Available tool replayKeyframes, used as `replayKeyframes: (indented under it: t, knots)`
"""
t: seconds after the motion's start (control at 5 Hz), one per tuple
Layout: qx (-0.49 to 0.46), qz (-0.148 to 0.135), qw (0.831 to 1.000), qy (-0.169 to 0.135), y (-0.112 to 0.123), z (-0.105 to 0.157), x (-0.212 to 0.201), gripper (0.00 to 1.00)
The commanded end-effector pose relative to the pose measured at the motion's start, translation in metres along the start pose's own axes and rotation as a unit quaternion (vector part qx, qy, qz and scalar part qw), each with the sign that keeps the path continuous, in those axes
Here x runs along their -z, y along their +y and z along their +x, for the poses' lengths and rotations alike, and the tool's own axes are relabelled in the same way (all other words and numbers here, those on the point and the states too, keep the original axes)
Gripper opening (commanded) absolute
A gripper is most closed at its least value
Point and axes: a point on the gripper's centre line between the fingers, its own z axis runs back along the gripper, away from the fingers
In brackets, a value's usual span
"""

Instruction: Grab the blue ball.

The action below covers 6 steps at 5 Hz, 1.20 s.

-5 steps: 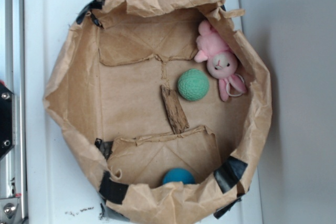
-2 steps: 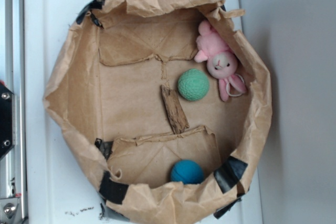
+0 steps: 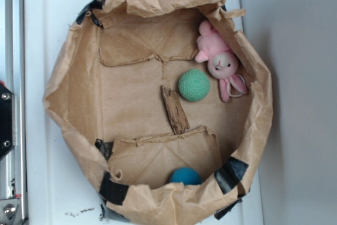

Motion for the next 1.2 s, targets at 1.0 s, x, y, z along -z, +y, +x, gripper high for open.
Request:
replayKeyframes:
  t: [1.0]
  knots:
    - [-0.11,0.004,0.994,-0.024,-0.028,0.15,0.055,1.0]
